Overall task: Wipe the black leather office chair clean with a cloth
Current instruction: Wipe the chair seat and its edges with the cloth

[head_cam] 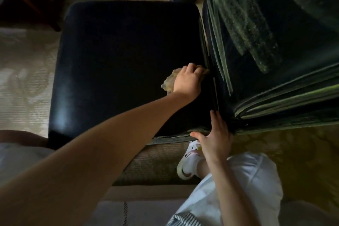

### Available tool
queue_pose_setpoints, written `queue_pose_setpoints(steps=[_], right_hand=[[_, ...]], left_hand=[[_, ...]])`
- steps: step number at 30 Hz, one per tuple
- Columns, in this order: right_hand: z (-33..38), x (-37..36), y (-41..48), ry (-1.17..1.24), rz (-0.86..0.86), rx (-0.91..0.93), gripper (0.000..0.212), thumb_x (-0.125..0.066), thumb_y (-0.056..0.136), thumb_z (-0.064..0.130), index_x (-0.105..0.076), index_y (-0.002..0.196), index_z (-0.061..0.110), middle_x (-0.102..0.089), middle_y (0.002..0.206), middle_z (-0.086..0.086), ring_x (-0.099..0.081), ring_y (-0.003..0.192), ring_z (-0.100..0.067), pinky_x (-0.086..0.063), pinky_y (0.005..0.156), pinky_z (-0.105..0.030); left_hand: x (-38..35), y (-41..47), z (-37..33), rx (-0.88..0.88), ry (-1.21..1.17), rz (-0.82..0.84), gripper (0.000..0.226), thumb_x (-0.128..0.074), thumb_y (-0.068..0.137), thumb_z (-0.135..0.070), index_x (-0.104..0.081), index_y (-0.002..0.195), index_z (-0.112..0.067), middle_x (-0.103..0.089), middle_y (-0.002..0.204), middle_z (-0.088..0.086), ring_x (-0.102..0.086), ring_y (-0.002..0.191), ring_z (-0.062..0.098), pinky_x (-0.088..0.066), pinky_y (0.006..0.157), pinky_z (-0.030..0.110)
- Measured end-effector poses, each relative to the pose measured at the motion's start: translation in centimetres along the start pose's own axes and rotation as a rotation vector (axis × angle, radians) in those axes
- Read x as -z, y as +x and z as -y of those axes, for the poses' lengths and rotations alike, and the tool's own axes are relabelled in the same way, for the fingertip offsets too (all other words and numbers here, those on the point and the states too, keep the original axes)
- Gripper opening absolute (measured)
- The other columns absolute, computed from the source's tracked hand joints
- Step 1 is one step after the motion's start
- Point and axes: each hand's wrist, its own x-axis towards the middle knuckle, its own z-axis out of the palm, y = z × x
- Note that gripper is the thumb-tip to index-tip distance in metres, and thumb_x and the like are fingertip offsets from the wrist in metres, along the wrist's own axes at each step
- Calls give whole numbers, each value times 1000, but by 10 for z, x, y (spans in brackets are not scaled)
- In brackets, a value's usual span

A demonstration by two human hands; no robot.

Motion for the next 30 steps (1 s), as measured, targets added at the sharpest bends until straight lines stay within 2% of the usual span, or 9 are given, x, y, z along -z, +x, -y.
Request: queue_pose_setpoints(steps=[3, 7, 10, 14, 17, 20, 23, 26, 30], right_hand=[[2, 0, -1, 40, -64, -35, 98, -83, 62, 38, -35, 144, 17, -37, 149, -5, -33, 137, -25, -23, 110, -43], [5, 4, -1, 43, -47, -85, 105, -84, 59, 39, -31, 146, 16, -39, 148, -4, -33, 137, -22, -21, 110, -40], [6, 7, -1, 43, -48, -105, 101, -83, 61, 33, -32, 145, 14, -42, 146, -5, -36, 135, -21, -23, 107, -37], [4, 12, -1, 40, -90, -81, 91, -78, 67, 21, -31, 146, 15, -49, 139, -9, -44, 129, -26, -29, 98, -38], [3, 17, 4, 27, -37, -89, 98, -80, 64, 31, -29, 146, 18, -44, 144, -7, -39, 132, -24, -27, 100, -37], [1, 22, 14, -20, 93, -65, 93, -76, 71, 39, -26, 147, 18, -28, 153, -1, -26, 139, -21, -19, 108, -37], [6, 26, 22, 51, 222, -22, 83, -69, 81, 25, -21, 148, 19, -11, 158, -3, -10, 144, -23, -13, 117, -43], [23, 29, 28, 17, 205, 62, 70, -54, 88, 14, -21, 148, 25, -6, 158, 1, -4, 145, -19, -8, 118, -41], [51, 31, 60, 142, 91, 105, 56, -46, 93, 16, -30, 146, 19, -18, 156, 0, -14, 143, -16, -10, 115, -32]], left_hand=[[-9, -14, -12, -97, 43, 68, 42, -55, 89, -21, -49, 130, -16, -47, 121, 8, -46, 109, 28, -39, 90, 34], [-16, -39, -23, -214, 75, 164, 40, -51, 91, -25, -50, 130, -15, -47, 119, 9, -45, 107, 27, -40, 89, 36], [-21, -61, -26, -321, 101, 242, 43, -49, 90, -21, -48, 133, -17, -48, 123, 7, -46, 106, 26, -41, 91, 36], [-13, -83, -21, -341, 44, 320, 44, -50, 92, -22, -45, 136, -17, -46, 128, 8, -46, 111, 28, -36, 98, 34], [1, -88, -11, -357, -20, 360, 45, -50, 94, -27, -43, 138, -19, -42, 133, 9, -43, 117, 27, -31, 101, 33], [10, -77, -3, -328, -139, 322, 41, -50, 95, -27, -50, 133, -12, -50, 122, 14, -50, 109, 32, -41, 96, 39], [17, -50, -4, -244, -160, 282, 39, -49, 96, -25, -51, 132, -9, -50, 119, 14, -49, 108, 30, -40, 96, 36], [27, -11, -8, -182, -151, 231, 37, -48, 96, -24, -51, 130, -11, -48, 120, 13, -47, 111, 28, -39, 93, 33], [40, 48, 4, -126, -39, 105, 32, -48, 95, -22, -53, 124, -10, -48, 120, 14, -44, 112, 29, -36, 91, 34]])
